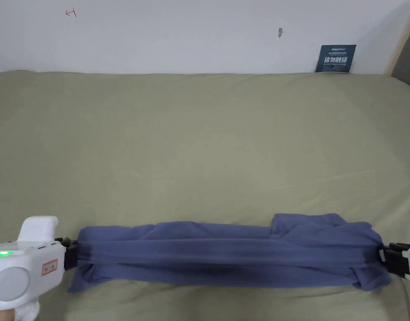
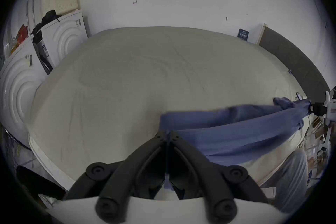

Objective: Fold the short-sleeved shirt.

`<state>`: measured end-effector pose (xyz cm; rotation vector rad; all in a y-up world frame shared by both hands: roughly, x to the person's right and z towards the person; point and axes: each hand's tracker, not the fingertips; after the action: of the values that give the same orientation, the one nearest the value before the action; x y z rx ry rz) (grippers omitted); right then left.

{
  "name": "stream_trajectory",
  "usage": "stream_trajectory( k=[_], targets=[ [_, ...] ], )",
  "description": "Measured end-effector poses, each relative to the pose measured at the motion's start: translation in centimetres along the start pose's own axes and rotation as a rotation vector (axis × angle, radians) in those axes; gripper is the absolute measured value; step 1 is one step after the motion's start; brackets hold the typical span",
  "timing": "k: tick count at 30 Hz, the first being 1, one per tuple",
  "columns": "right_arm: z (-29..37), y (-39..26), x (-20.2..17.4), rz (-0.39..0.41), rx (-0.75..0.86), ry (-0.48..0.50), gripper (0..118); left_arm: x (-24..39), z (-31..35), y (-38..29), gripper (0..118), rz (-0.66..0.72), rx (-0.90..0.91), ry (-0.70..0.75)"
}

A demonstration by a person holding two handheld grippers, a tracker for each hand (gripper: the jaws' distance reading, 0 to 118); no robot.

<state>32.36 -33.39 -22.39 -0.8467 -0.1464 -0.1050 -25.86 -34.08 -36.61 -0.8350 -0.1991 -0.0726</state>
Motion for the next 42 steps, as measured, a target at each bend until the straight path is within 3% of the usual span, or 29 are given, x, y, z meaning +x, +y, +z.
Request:
stream_trajectory(
  k=[5, 6, 7, 9, 10, 11, 12, 13, 14, 16, 18, 19, 20, 21, 22, 25, 29, 35, 42],
  targets=[
    [-1.3, -0.9, 0.4, -0.014, -0.026, -0.011, 1, 0.3, 0.0, -0.6, 2, 0.012, -0.024, 0.011],
    [-1.5, -1.0, 0.7, -0.018, -0.028, -0.013, 2, 0.4, 0.1, -0.6, 4, 0.013, -0.024, 0.013],
    [-1.4, -1.0, 0.6, -0.018, -0.031, -0.012, 9, 0.5, 0.2, -0.7, 16, 0.015, -0.018, 0.013],
    [-1.1, -0.7, 0.1, -0.015, -0.039, -0.029, 70, 0.6, 0.6, -0.6, 91, 0.005, -0.005, 0.038],
    [-0.6, -0.7, -0.3, -0.01, -0.022, -0.063, 104, 0.6, 0.7, -0.6, 116, 0.001, -0.001, 0.036],
    [-0.2, -0.5, -0.6, -0.009, 0.003, -0.07, 115, 0.7, 0.9, -0.6, 118, 0.002, 0.004, 0.051],
    [0.3, -0.3, -1.0, -0.013, 0.032, -0.084, 110, 0.9, 1.4, -0.5, 118, 0.004, 0.039, 0.094],
    [1.4, 0.4, -1.5, -0.018, 0.153, -0.098, 109, 0.9, 1.6, -0.3, 118, 0.005, 0.079, 0.112],
    [2.1, 0.4, -2.7, -0.01, 0.109, -0.088, 109, 1.1, 1.9, -0.1, 118, 0.001, 0.076, 0.112],
    [2.9, 1.0, -4.5, -0.015, 0.168, -0.057, 110, 1.6, 2.4, 0.5, 115, 0.03, 0.095, 0.09],
    [2.3, 2.0, -5.4, -0.001, 0.204, -0.02, 107, 2.2, 2.9, 0.9, 103, 0.033, 0.116, 0.066],
    [2.4, 2.3, -6.5, 0.005, 0.246, -0.014, 97, 2.8, 3.2, 1.2, 84, 0.028, 0.137, 0.062],
    [2.5, 2.6, -7.7, 0.018, 0.296, -0.012, 62, 3.4, 3.4, 1.5, 33, 0.018, 0.158, 0.051],
    [2.4, 2.9, -8.9, 0.042, 0.328, -0.009, 20, 4.2, 3.7, 1.8, 0, 0.02, 0.164, 0.063],
    [2.5, 3.2, -10.4, 0.04, 0.35, -0.024, 0, 4.4, 3.8, 1.9, 0, 0.029, 0.186, 0.067],
    [2.8, 3.1, -13.8, 0.015, 0.432, 0.023, 0, 5.1, 4.0, 2.9, 0, 0.05, 0.19, -0.033],
    [2.3, 3.5, -18.7, 0.089, 0.52, -0.036, 0, 3.4, 3.5, 4.7, 0, 0.155, 0.086, -0.191],
    [1.9, 3.2, -23.2, 0.107, 0.578, -0.042, 0, -5.0, -1.7, 6.5, 0, 0.367, -0.167, -0.561],
    [0.3, 2.7, -25.0, 0.122, 0.583, -0.038, 0, -10.9, -4.2, 5.6, 0, 0.482, -0.276, -0.623]
  ],
)
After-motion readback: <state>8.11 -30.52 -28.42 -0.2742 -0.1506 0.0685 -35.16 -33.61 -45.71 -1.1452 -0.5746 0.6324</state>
